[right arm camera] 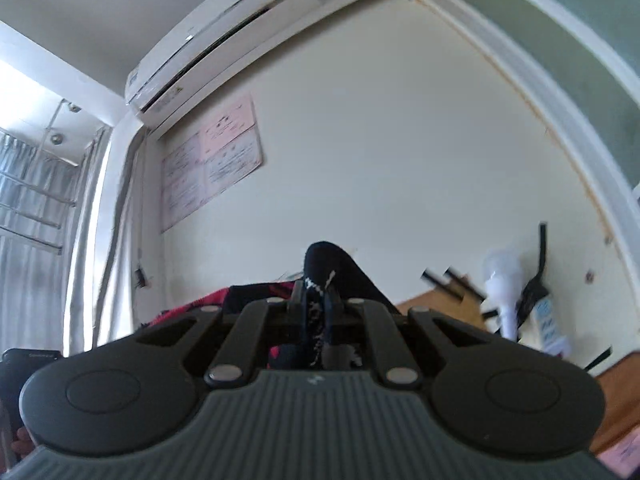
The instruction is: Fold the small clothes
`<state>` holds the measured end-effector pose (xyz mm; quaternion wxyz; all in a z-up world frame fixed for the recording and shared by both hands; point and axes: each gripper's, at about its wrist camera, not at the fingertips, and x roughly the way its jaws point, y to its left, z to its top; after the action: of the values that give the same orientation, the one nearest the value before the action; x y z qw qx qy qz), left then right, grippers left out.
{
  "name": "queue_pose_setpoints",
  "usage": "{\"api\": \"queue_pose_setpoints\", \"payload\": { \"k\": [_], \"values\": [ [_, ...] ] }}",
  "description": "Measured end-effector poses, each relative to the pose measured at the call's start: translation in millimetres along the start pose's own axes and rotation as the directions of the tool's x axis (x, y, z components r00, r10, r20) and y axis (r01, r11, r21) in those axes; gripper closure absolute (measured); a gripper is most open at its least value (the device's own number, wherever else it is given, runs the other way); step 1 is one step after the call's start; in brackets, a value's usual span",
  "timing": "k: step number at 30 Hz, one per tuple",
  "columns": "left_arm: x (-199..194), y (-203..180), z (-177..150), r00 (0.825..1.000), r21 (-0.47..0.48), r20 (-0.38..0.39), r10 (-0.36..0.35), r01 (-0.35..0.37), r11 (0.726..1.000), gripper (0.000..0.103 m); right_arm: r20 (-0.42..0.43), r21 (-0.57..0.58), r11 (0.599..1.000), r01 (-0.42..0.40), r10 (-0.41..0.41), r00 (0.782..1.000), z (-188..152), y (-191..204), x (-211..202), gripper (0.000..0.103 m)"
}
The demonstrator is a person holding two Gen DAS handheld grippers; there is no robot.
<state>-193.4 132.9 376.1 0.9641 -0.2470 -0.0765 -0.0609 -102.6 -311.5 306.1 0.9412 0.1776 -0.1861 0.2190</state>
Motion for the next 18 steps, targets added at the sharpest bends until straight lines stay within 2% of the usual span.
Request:
{"api": "queue_pose_setpoints", "payload": {
  "k": [3, 6, 8, 10, 11, 12, 13, 14, 15, 16, 17, 18],
  "values": [
    [31.8, 3.1, -23.3, 0.997, 0.027, -0.064, 0.032, -0.03, 0.999, 0.097, -0.027, -0.001, 0.999, 0.041, -0.041, 0.999, -3.6, -19.1, 11.4, 0.092],
    [81.1, 19.4, -62.9, 0.982, 0.031, -0.165, 0.09, -0.086, 0.996, 0.097, -0.107, 0.008, 0.996, 0.093, -0.091, 0.99, -28.1, -44.9, 21.7, 0.092],
    [125.4, 37.3, -99.3, 0.958, 0.032, -0.249, 0.141, -0.137, 0.99, 0.097, -0.195, 0.021, 0.988, 0.151, -0.144, 0.97, -54.0, -72.6, 33.1, 0.092],
    [172.1, 53.2, -142.3, 0.927, 0.061, -0.314, 0.203, -0.194, 0.979, 0.097, -0.289, 0.027, 0.97, 0.24, -0.222, 0.931, -89.6, -109.7, 48.7, 0.092],
    [198.1, 62.4, -171.4, 0.903, 0.093, -0.352, 0.245, -0.227, 0.969, 0.095, -0.333, 0.027, 0.957, 0.289, -0.264, 0.905, -108.6, -128.0, 57.3, 0.092],
    [227.6, 71.7, -205.4, 0.864, 0.162, -0.41, 0.292, -0.246, 0.956, 0.091, -0.375, 0.023, 0.937, 0.348, -0.314, 0.872, -130.6, -147.9, 66.3, 0.092],
    [250.4, 81.8, -232.5, 0.817, 0.233, -0.468, 0.337, -0.253, 0.939, 0.084, -0.43, -0.015, 0.903, 0.429, -0.393, 0.813, -161.6, -173.2, 77.8, 0.091],
    [272.0, 95.7, -269.5, 0.734, 0.318, -0.55, 0.4, -0.259, 0.912, 0.081, -0.489, -0.085, 0.871, 0.483, -0.459, 0.742, -190.3, -194.7, 86.9, 0.087],
    [279.2, 110.3, -295.2, 0.663, 0.348, -0.61, 0.434, -0.268, 0.898, 0.081, -0.553, -0.171, 0.837, 0.519, -0.517, 0.653, -218.3, -215.3, 92.6, 0.086],
    [277.6, 130.2, -319.3, 0.61, 0.307, -0.679, 0.408, -0.269, 0.913, 0.082, -0.607, -0.231, 0.807, 0.544, -0.556, 0.567, -243.2, -231.4, 92.4, 0.085],
    [270.0, 143.6, -332.1, 0.598, 0.264, -0.709, 0.374, -0.267, 0.927, 0.082, -0.664, -0.24, 0.792, 0.562, -0.556, 0.5, -263.4, -248.3, 80.5, 0.082],
    [259.2, 153.3, -341.3, 0.598, 0.262, -0.711, 0.37, -0.263, 0.929, 0.081, -0.689, -0.209, 0.797, 0.567, -0.531, 0.493, -272.1, -257.8, 64.9, 0.082]
  ]
}}
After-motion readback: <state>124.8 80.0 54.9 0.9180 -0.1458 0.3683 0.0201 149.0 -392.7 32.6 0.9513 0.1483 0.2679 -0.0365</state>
